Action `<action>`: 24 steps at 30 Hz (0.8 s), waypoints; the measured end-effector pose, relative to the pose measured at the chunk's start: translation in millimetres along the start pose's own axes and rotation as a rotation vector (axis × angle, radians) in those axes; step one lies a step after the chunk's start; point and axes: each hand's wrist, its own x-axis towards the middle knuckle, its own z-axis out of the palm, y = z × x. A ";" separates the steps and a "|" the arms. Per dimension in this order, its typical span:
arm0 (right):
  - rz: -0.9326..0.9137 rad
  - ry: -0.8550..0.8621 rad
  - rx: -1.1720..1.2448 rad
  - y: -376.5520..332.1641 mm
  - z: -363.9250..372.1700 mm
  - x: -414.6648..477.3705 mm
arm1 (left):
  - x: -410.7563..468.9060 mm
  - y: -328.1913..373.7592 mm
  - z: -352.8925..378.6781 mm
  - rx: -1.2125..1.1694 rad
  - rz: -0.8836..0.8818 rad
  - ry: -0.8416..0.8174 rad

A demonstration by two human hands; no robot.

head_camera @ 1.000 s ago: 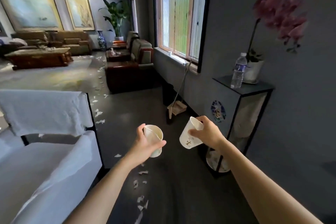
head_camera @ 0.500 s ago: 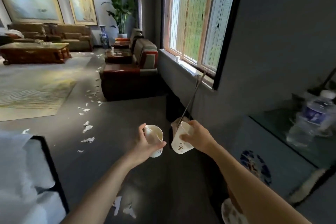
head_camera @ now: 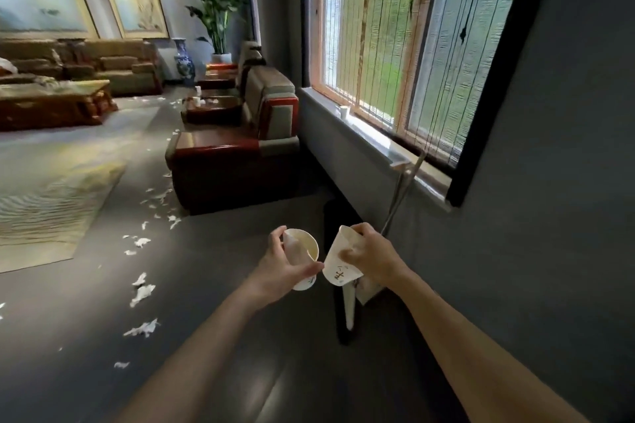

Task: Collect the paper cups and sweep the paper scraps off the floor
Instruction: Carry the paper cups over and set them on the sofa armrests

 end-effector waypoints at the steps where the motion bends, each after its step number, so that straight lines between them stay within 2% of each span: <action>1: -0.001 0.001 0.001 2.2 -1.7 30.5 | 31.1 -0.7 -1.3 -0.001 0.002 0.003; 6: 0.000 0.022 0.037 17.7 -14.9 192.3 | 196.0 -6.3 -4.6 0.016 0.019 -0.014; 12: 0.050 0.037 0.039 10.7 -43.0 367.6 | 371.7 20.9 -20.9 0.092 0.021 -0.092; 18: 0.122 0.063 0.033 23.1 -52.3 502.8 | 531.6 17.3 -23.3 0.103 0.000 -0.144; 24: 0.262 0.168 0.089 63.7 -51.0 635.6 | 696.2 -1.8 -8.9 0.086 0.040 -0.248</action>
